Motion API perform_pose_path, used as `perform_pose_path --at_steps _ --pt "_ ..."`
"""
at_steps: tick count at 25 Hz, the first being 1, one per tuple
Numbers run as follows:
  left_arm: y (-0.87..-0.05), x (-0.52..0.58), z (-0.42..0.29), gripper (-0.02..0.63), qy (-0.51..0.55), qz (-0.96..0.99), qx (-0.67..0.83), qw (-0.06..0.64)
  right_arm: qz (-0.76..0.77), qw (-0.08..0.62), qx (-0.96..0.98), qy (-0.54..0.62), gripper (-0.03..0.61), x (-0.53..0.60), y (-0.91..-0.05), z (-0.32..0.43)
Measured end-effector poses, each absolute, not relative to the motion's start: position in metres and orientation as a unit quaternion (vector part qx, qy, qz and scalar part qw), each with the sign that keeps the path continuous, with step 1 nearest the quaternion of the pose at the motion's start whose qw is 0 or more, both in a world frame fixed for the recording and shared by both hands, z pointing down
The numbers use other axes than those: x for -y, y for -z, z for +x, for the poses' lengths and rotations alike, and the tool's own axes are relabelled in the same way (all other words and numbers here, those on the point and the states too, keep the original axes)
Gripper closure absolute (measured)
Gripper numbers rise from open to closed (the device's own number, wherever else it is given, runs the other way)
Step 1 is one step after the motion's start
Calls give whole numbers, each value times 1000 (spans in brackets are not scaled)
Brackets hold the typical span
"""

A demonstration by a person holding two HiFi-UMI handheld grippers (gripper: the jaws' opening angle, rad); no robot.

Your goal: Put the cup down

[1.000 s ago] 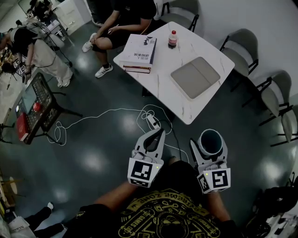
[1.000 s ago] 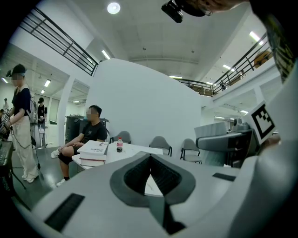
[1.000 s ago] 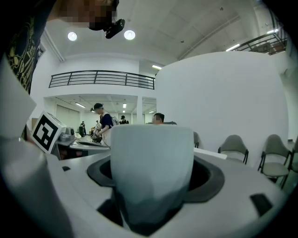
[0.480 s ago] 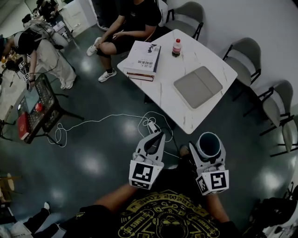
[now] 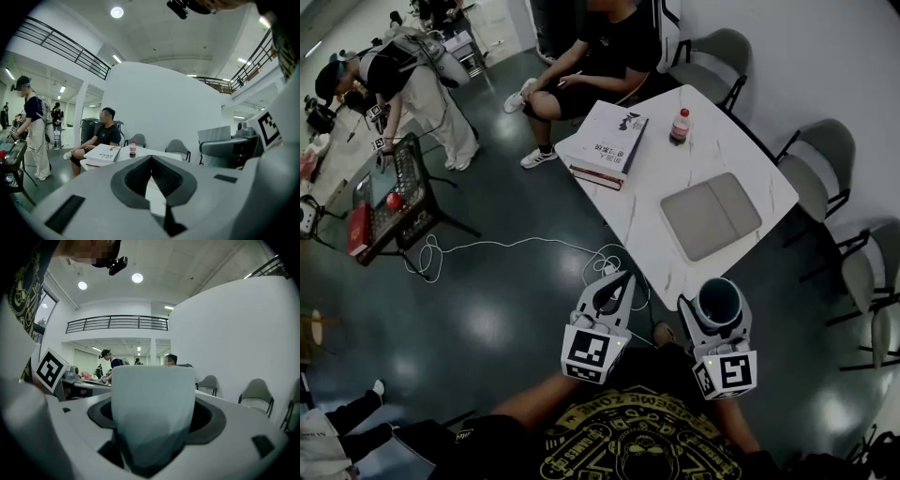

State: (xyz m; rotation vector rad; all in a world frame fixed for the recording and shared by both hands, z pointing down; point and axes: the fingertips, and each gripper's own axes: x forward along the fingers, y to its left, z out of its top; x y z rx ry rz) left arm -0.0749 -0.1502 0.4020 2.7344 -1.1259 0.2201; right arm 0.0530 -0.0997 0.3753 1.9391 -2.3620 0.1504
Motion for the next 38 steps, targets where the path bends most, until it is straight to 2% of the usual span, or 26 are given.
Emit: perform_pose_path --at_steps 13,21,38 --pt "-399 198 -4 612 -70 888 443 99 560 34 827 -42 213 179 -383 124" --pt "-421 210 29 612 -85 875 457 135 533 33 844 -54 213 206 -407 150" --pt "-501 236 52 612 -139 842 498 153 490 51 868 -64 213 260 -487 167"
